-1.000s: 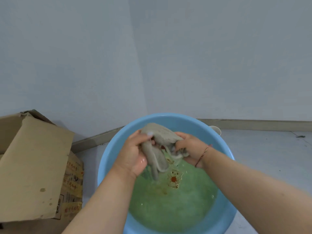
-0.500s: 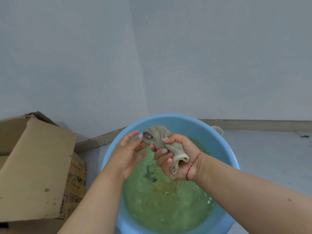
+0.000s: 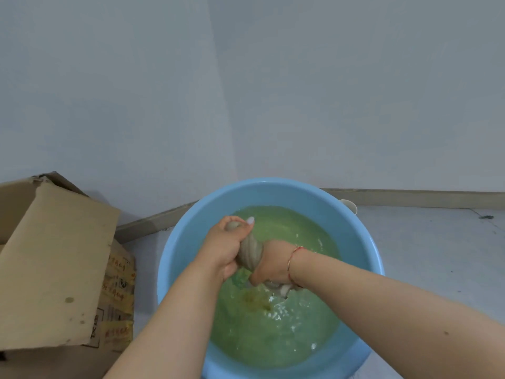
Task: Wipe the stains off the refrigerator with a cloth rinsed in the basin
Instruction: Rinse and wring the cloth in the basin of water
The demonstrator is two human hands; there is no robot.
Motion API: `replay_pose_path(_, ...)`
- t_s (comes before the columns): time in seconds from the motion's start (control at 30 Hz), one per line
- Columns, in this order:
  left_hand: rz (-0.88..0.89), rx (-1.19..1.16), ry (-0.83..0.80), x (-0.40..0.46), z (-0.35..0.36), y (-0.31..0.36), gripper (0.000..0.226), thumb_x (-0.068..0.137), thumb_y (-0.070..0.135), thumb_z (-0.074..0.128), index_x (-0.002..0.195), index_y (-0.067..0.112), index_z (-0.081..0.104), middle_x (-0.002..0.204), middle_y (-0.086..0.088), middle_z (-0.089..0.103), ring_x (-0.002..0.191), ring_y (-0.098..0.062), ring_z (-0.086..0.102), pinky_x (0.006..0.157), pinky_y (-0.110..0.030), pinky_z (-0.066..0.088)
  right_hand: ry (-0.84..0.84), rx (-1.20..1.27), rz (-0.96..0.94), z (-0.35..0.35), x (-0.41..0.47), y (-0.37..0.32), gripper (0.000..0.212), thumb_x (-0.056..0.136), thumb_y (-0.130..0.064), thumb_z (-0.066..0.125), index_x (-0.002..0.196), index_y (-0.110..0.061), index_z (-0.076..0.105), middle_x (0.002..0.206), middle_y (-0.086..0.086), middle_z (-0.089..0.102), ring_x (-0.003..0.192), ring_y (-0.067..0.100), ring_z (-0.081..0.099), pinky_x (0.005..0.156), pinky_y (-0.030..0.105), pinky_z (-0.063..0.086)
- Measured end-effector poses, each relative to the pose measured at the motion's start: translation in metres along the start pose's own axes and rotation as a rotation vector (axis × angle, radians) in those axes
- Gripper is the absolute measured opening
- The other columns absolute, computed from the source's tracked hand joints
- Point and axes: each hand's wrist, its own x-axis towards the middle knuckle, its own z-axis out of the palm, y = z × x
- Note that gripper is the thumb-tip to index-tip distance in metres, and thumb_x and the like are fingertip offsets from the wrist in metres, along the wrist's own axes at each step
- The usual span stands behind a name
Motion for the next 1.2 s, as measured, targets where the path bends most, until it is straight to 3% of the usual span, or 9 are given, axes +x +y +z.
replay_pose_path(0.1, -0.080, 0.084, 0.144, 0.010, 0.006, -0.015, 0.017, 0.095, 0.009, 0.057, 0.081, 0.012, 0.047, 0.073, -0.010, 0.050, 0.063, -0.019, 0.048, 0.061, -0.027, 0.043, 0.209, -0.511, -0.158, 0.012, 0.006, 0.002, 0.005, 0.084, -0.010, 0.053, 0.089, -0.011, 0.052, 0.077, 0.004, 0.056, 0.078, 0.029, 0.059, 0.056, 0.028, 0.043)
replay_pose_path(0.13, -0.116, 0.059, 0.186, 0.013, 0.007, -0.018, 0.014, 0.097, 0.010, 0.053, 0.084, 0.010, 0.047, 0.075, -0.011, 0.050, 0.064, -0.019, 0.049, 0.063, -0.028, 0.044, 0.287, -0.567, -0.165, 0.017, 0.007, 0.005, 0.018, 0.085, -0.008, 0.050, 0.102, -0.010, 0.051, 0.088, 0.005, 0.061, 0.085, 0.030, 0.062, 0.059, 0.029, 0.042)
replay_pose_path(0.23, -0.254, -0.167, 0.216, 0.013, 0.009, -0.019, 0.019, 0.101, 0.018, 0.047, 0.101, -0.001, 0.051, 0.082, -0.013, 0.057, 0.070, -0.023, 0.056, 0.076, -0.038, 0.052, 0.498, -0.648, -0.266, 0.025, 0.011, 0.017, 0.035, 0.085, -0.004, 0.050, 0.117, -0.011, 0.039, 0.102, 0.006, 0.061, 0.091, 0.028, 0.064, 0.052, 0.027, 0.032)
replay_pose_path(0.37, -0.303, -0.335, 0.055, -0.004, 0.014, 0.008, 0.013, 0.095, 0.012, 0.055, 0.087, 0.001, 0.055, 0.082, -0.014, 0.058, 0.075, -0.027, 0.060, 0.077, -0.041, 0.051, 0.559, -0.493, -0.257, 0.011, 0.014, 0.029, 0.029, 0.086, -0.027, 0.058, 0.110, -0.018, 0.043, 0.099, 0.005, 0.062, 0.089, 0.028, 0.062, 0.061, 0.028, 0.037)
replay_pose_path(0.57, -0.072, -0.177, -0.087, -0.008, -0.011, 0.029, 0.020, 0.078, 0.023, 0.070, 0.095, 0.019, 0.059, 0.115, -0.006, 0.059, 0.106, -0.026, 0.059, 0.099, -0.042, 0.042, -0.170, 1.007, -0.084, -0.030, 0.006, 0.034, 0.020, 0.080, -0.022, 0.069, 0.084, -0.013, 0.052, 0.053, 0.002, 0.051, 0.038, 0.012, 0.043, 0.038, 0.016, 0.032)
replay_pose_path(0.7, -0.004, -0.504, -0.471, -0.012, -0.016, 0.018, 0.085, 0.044, 0.030, 0.095, 0.120, 0.024, 0.058, 0.112, -0.011, 0.065, 0.103, -0.032, 0.066, 0.075, -0.048, 0.057, -0.900, 1.306, -0.182, -0.017, -0.005, 0.026, 0.038, 0.063, -0.030, 0.083, 0.085, -0.011, 0.058, 0.055, 0.000, 0.052, 0.034, 0.006, 0.043, 0.031, 0.012, 0.032)
replay_pose_path(0.8, 0.113, -0.536, -0.646, -0.019, -0.017, 0.027, 0.090, 0.052, 0.026, 0.092, 0.132, 0.018, 0.053, 0.087, -0.007, 0.066, 0.085, -0.024, 0.069, 0.077, -0.044, 0.057, -1.031, 1.259, -0.254, -0.005, -0.012, 0.017, 0.039, 0.068, -0.033, 0.079, 0.090, -0.012, 0.055, 0.057, -0.002, 0.053, 0.036, 0.005, 0.046, 0.032, 0.012, 0.033)
replay_pose_path(1.03, 0.164, -0.152, -0.091, -0.015, 0.008, 0.027, 0.011, 0.082, 0.014, 0.068, 0.089, 0.015, 0.060, 0.050, 0.002, 0.052, 0.044, -0.008, 0.051, 0.050, -0.022, 0.049, -0.050, 0.442, -0.114, -0.015, -0.007, 0.009, 0.016, 0.079, -0.015, 0.068, 0.071, -0.009, 0.055, 0.064, 0.011, 0.058, 0.042, 0.022, 0.048, 0.048, 0.028, 0.046)
replay_pose_path(1.2, 0.057, -0.126, 0.199, -0.001, 0.021, -0.002, 0.015, 0.094, 0.013, 0.059, 0.083, 0.014, 0.050, 0.057, -0.003, 0.050, 0.041, -0.007, 0.049, 0.050, -0.023, 0.044, 0.265, -0.219, -0.117, 0.002, 0.002, 0.010, 0.013, 0.082, -0.018, 0.055, 0.091, -0.014, 0.046, 0.072, 0.002, 0.053, 0.068, 0.026, 0.056, 0.057, 0.026, 0.044)
